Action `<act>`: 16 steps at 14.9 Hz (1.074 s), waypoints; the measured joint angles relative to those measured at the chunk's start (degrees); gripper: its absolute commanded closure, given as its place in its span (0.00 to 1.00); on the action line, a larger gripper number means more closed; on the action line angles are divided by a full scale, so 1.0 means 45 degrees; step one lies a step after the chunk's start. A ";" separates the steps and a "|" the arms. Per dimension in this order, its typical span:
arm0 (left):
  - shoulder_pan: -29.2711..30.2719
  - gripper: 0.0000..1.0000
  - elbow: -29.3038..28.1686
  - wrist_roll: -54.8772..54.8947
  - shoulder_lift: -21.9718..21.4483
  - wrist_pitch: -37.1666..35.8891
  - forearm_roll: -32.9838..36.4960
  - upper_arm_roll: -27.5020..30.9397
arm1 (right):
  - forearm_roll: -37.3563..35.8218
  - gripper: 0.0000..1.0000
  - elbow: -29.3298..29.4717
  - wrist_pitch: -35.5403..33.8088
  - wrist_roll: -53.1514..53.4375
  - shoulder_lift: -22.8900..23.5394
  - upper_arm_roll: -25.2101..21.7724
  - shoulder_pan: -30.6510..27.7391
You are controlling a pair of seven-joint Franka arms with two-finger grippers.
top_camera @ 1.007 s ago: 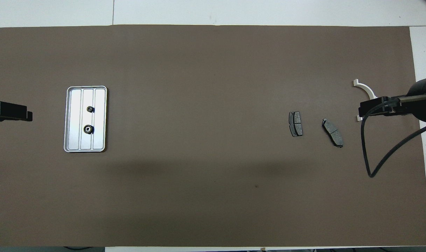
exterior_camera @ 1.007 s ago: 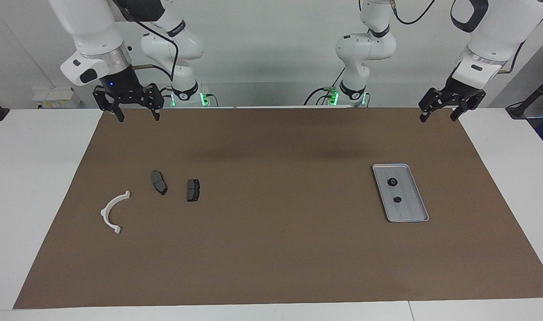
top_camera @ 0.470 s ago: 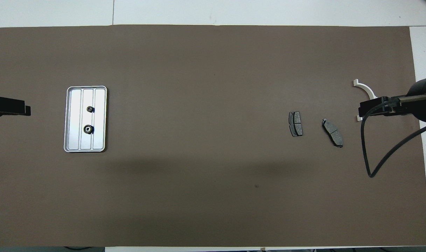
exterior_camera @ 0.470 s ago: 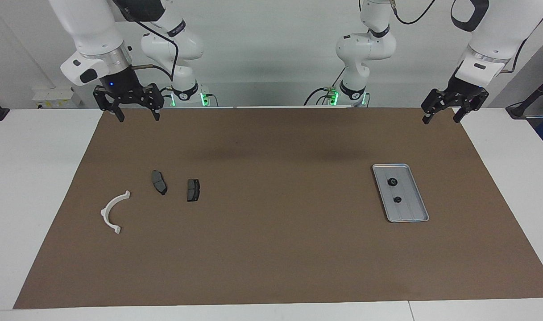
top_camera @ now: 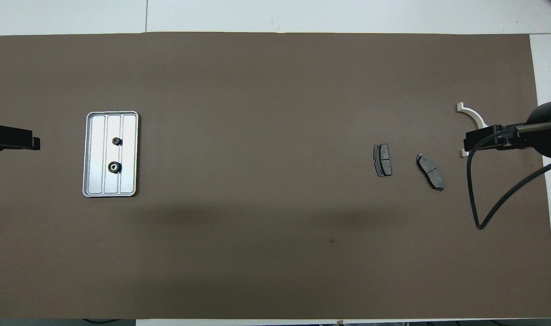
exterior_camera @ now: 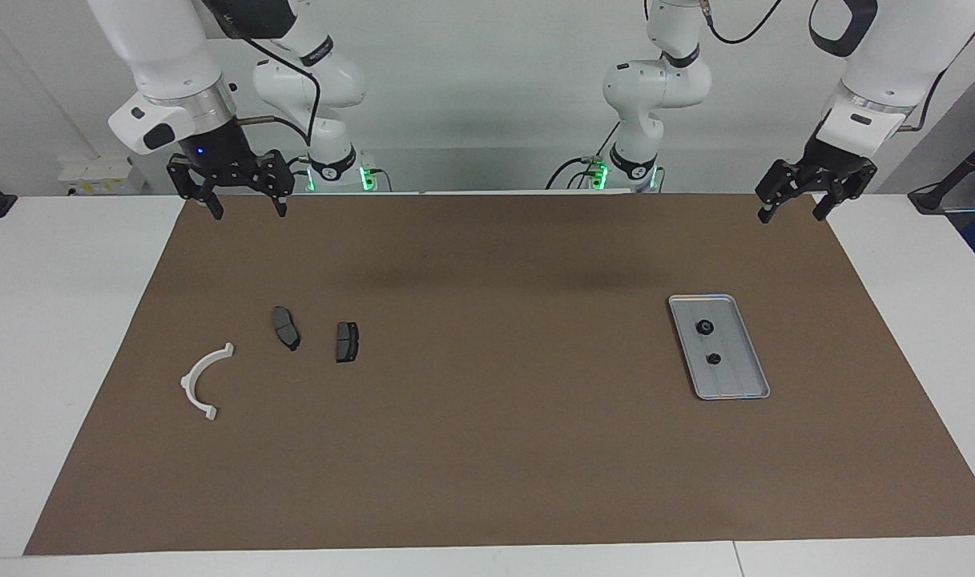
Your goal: Pick bearing gear from pile to tray
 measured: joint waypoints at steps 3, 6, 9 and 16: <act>0.0000 0.00 0.0000 0.0000 0.0000 0.0000 0.0000 0.0000 | 0.0000 0.00 0.0000 0.0000 0.0000 0.0000 0.0000 -0.0002; 0.0000 0.00 0.0000 0.0000 0.0000 0.0000 0.0000 0.0000 | 0.0000 0.00 0.0000 0.0000 0.0000 0.0000 0.0000 -0.0003; 0.0000 0.00 0.0000 0.0000 0.0000 -0.0195 0.0000 0.0000 | 0.0000 0.00 0.0000 0.0000 0.0000 0.0000 0.0000 -0.0003; 0.0000 0.00 0.0000 0.0000 -0.0031 -0.0900 0.0000 -0.0014 | 0.0000 0.00 0.0000 0.0000 0.0000 0.0000 0.0000 -0.0004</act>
